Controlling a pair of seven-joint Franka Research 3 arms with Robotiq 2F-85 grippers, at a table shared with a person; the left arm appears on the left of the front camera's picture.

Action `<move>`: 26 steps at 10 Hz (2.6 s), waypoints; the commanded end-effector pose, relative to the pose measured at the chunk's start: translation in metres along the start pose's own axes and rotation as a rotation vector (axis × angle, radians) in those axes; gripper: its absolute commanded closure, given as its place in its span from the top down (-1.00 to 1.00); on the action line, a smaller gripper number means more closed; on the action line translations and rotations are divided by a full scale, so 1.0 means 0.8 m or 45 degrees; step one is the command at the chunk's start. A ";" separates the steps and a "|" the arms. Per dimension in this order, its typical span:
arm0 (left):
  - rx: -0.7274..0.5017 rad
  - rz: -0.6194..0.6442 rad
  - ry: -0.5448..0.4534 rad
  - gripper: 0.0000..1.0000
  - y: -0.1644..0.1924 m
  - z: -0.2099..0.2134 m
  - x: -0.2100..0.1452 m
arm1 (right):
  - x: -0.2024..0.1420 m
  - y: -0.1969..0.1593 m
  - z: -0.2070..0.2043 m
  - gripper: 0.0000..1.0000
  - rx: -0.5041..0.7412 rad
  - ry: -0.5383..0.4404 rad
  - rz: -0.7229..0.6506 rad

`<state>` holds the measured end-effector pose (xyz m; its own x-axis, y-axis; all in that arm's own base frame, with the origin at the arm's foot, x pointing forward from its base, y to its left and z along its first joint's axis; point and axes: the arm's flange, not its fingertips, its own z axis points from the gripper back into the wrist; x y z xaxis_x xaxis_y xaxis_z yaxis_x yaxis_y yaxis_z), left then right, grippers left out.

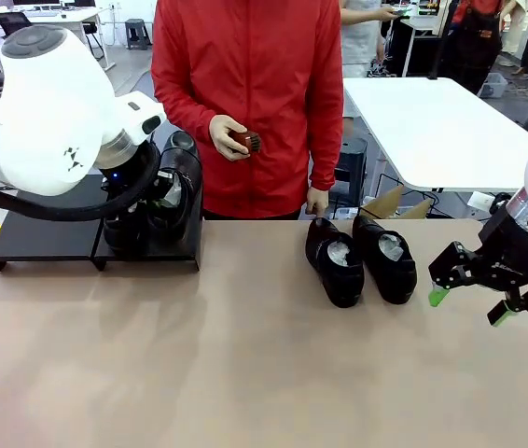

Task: Organize the shoes by placing them on the stand.
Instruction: Place the Shoe from the middle of the table onto the Shoes Stand.

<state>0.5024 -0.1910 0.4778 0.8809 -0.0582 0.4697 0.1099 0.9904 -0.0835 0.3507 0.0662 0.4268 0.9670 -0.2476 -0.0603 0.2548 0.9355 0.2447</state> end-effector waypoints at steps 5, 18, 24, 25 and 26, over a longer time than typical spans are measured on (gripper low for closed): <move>-0.009 -0.048 -0.010 -1.00 0.000 -0.012 0.014 | 0.000 -0.001 0.000 1.00 0.001 0.000 0.020; 0.037 -0.001 -0.080 -1.00 0.008 -0.087 0.046 | 0.000 -0.001 0.000 1.00 0.001 0.000 0.020; 0.039 0.037 -0.072 -0.49 0.016 -0.105 0.044 | 0.000 -0.001 0.000 1.00 0.001 0.000 0.020; 0.041 0.033 -0.071 -0.11 0.016 -0.106 0.044 | 0.000 -0.001 0.000 1.00 0.001 0.000 0.020; 0.035 0.029 -0.082 0.28 0.014 -0.103 0.044 | 0.000 -0.001 0.000 1.00 0.001 0.000 0.020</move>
<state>0.5701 -0.1853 0.4173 0.8672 -0.0377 0.4965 0.0935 0.9917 -0.0879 0.3507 0.0662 0.4269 0.9670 -0.2476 -0.0602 0.2548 0.9355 0.2447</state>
